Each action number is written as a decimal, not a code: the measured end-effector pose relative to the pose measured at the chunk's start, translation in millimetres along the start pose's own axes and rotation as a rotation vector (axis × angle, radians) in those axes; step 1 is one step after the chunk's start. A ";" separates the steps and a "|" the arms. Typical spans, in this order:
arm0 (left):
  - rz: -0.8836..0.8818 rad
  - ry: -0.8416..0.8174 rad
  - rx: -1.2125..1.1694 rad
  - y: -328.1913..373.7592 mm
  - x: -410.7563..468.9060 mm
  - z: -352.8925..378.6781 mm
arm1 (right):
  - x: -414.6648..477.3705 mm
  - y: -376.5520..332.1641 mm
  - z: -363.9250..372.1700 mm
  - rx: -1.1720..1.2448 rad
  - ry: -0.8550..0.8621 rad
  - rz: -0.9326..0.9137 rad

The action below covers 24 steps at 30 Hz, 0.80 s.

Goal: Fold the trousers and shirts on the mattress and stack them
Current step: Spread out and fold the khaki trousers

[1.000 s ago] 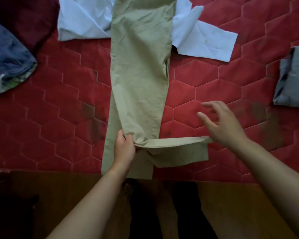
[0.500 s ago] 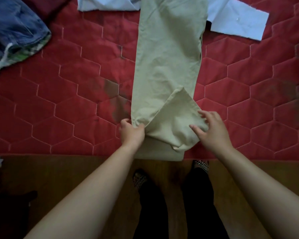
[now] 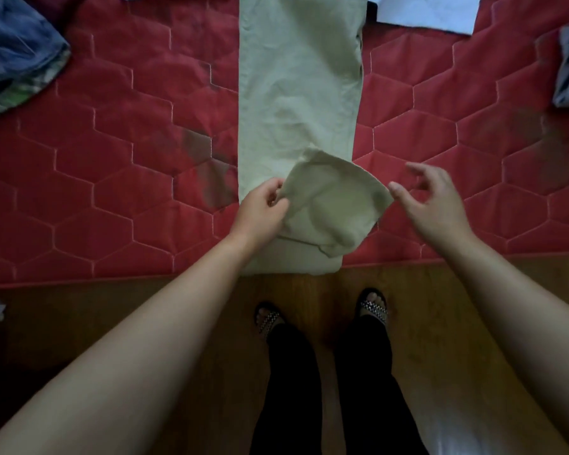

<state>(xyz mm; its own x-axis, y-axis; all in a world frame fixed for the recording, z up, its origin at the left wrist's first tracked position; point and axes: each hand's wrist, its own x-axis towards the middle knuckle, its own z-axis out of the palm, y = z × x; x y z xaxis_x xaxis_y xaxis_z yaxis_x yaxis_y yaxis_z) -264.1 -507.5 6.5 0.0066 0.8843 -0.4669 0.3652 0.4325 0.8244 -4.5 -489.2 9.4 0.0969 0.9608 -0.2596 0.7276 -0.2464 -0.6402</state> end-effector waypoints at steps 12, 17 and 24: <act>-0.149 -0.047 0.002 -22.0 -58.7 -65.2 | -1.6 -40.7 35.7 -0.043 -0.254 -0.029; -0.226 0.296 0.241 -34.3 33.9 -17.3 | 19.5 -42.8 97.8 -0.071 -0.185 0.154; -0.200 0.321 0.060 -34.8 47.5 -20.9 | 32.8 -43.5 106.0 0.174 0.034 0.327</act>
<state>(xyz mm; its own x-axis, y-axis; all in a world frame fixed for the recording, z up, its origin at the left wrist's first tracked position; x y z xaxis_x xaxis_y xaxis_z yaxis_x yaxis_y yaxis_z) -296.0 -476.9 -37.7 -0.3590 0.7978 -0.4844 0.3839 0.5993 0.7025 -105.0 -460.4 -48.0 0.3303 0.8305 -0.4485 0.5284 -0.5565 -0.6412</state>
